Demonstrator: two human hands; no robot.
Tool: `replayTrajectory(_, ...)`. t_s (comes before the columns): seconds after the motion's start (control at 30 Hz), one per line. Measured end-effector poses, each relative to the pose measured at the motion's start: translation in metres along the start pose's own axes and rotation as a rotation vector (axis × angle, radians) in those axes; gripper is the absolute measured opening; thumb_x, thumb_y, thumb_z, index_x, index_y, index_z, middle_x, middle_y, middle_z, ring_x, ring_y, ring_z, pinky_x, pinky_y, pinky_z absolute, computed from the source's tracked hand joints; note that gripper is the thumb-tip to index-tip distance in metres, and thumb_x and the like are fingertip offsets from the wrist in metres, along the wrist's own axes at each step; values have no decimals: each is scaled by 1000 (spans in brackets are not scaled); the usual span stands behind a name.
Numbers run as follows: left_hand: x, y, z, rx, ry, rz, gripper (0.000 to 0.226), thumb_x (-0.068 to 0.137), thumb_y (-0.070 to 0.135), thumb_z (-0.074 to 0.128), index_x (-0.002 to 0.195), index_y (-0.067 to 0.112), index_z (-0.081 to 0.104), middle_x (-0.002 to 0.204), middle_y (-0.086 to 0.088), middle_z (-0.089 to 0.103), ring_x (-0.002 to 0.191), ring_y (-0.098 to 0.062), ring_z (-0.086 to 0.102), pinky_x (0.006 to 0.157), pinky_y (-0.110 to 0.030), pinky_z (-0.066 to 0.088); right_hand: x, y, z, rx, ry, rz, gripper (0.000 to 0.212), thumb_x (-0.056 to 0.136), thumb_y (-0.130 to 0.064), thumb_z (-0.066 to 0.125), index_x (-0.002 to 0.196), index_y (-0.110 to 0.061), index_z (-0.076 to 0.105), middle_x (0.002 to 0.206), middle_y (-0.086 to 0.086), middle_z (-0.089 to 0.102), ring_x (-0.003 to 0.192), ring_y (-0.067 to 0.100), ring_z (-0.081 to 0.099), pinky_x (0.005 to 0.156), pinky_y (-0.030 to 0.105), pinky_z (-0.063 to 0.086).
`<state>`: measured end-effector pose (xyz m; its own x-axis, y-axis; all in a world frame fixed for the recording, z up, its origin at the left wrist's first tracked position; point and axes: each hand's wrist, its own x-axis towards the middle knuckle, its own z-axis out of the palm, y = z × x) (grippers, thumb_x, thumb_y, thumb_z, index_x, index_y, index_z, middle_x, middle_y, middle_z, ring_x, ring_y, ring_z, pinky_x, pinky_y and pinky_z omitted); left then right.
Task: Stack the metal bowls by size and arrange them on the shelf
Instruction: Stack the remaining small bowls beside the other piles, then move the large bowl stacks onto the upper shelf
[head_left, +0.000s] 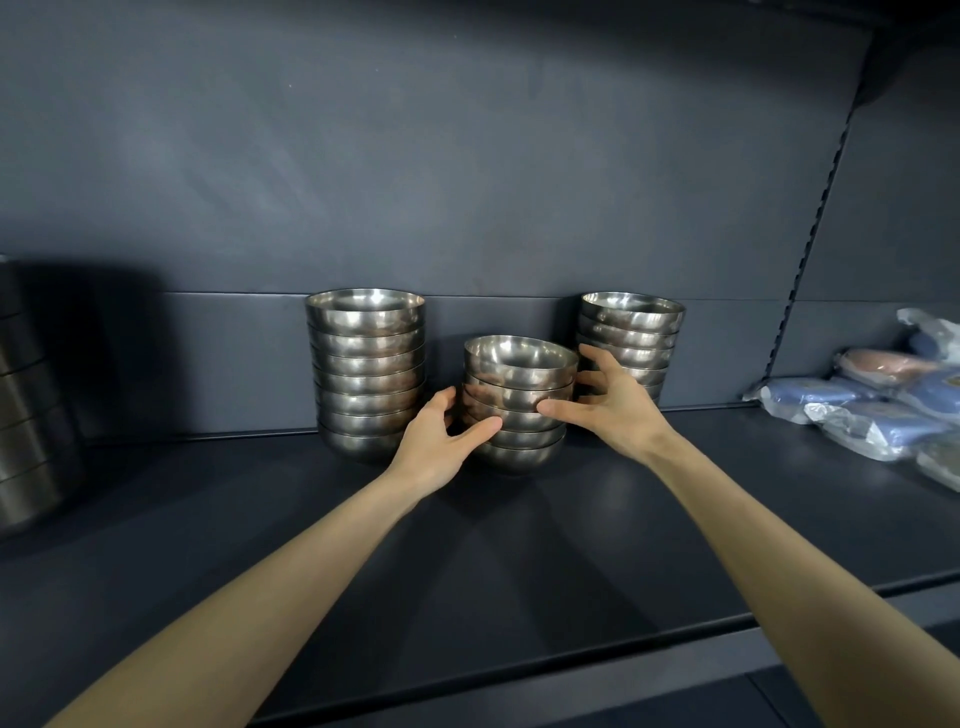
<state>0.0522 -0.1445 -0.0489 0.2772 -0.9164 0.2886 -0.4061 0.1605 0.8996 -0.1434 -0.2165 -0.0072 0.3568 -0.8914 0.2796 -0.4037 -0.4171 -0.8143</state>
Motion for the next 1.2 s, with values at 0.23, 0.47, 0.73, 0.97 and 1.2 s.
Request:
replayTrajectory(0.23,-10,14,-21,316,33,150,72,86,31,68,145,11,32,147,-8,38,134,-22,38,110,-35,34,-19,-22,-12,-167,23,-38,91,74,-33,81,149,-22,30,150,6,40,138,24,39,112,41,37)
replayTrajectory(0.47,-35,68,-57,680,35,381,67,89,33,63,145,14,31,144,-6,37,134,-23,35,110,-34,32,-43,-73,-27,-528,94,-174,68,81,-28,76,140,-10,46,143,9,48,131,25,44,103,26,34)
replayTrajectory(0.73,-108,136,-104,964,176,516,62,90,35,59,143,15,34,139,-6,42,130,-27,37,105,-40,32,-104,-136,-27,-746,109,-363,61,89,-30,65,142,-13,39,144,8,39,129,32,41,102,41,40)
replayTrajectory(0.97,-225,126,-137,1150,255,453,61,86,35,65,138,11,45,132,-9,50,125,-32,44,103,-42,32,-190,-158,6,-720,16,-445,57,92,-32,60,143,-16,39,152,5,29,135,31,33,105,45,38)
replayTrajectory(1.2,-312,128,-190,1242,277,353,62,86,35,65,138,11,45,134,-9,50,128,-31,43,107,-42,30,-250,-194,52,-653,-81,-480,56,94,-34,57,143,-16,37,156,3,24,137,29,30,106,42,36)
